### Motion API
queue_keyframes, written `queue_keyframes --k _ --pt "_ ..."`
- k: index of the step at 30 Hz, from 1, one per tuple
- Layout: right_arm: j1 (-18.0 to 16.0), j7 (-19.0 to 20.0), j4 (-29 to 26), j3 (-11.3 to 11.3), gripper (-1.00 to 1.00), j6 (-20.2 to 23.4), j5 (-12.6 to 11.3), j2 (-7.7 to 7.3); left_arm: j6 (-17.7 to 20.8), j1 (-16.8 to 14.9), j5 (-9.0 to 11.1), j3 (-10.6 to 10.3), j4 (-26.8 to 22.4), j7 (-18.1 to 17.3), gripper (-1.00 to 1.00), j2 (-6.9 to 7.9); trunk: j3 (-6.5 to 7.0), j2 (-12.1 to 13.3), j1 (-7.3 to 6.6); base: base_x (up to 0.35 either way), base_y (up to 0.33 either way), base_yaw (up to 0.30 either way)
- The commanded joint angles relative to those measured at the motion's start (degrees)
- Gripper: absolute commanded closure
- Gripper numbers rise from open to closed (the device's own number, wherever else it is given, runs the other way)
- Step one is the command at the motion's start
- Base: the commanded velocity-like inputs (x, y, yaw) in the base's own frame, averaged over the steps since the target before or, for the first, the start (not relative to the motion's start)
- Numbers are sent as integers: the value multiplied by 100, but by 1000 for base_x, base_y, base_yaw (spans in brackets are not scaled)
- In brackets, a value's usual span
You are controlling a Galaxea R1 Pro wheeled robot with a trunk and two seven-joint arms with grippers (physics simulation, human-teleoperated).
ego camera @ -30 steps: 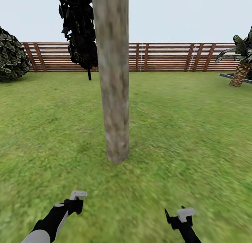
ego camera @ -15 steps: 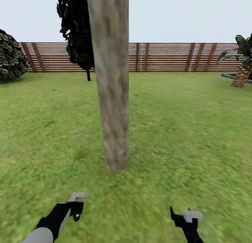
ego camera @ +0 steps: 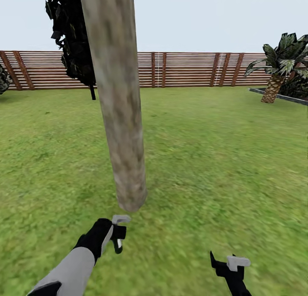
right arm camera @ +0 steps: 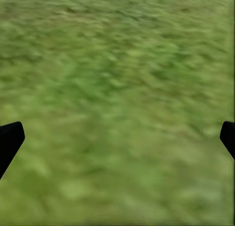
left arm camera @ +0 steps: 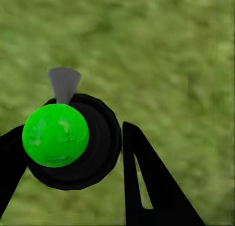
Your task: In the garden, pick up the pesticide atomizer on the floor and spray pesticide onto both trees until each tree trunk is fully covered.
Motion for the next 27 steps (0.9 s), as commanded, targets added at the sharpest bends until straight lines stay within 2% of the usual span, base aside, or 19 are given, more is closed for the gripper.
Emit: queue_keyframes --k 1,3,4,8,15,19,21,23,27 --pt "0 1 0 4 -100 0 2 -1 53 28 -86 -4 0 26 100 77 -1 0 1 0 0 -24" --pt "0 1 0 7 -100 5 5 -2 137 2 -91 -8 -3 44 100 82 -1 0 1 0 0 -12" --pt "0 2 10 18 -100 8 11 1 181 -383 -64 34 -15 -7 100 747 -1 0 1 0 0 0" --pt "0 2 9 18 -100 8 11 0 145 -342 -57 25 -15 4 100 773 -1 0 1 -9 0 0" --pt "0 2 16 18 -100 8 12 2 129 -366 -64 5 -22 59 100 706 -1 0 1 -163 0 0" --pt "0 0 15 18 -100 8 11 4 127 -420 -65 -7 -23 63 100 519 -1 0 1 -12 0 0" --pt "0 0 13 18 -100 8 11 2 135 -491 -65 -9 -23 68 100 491 -1 0 1 -1 0 0" --pt "0 1 10 18 -100 8 11 -1 143 -568 -65 -9 -18 66 100 504 -1 0 1 0 0 0" --pt "0 1 9 18 -100 8 11 -2 153 -618 -78 -5 -23 54 100 625 -1 0 1 0 0 -153"
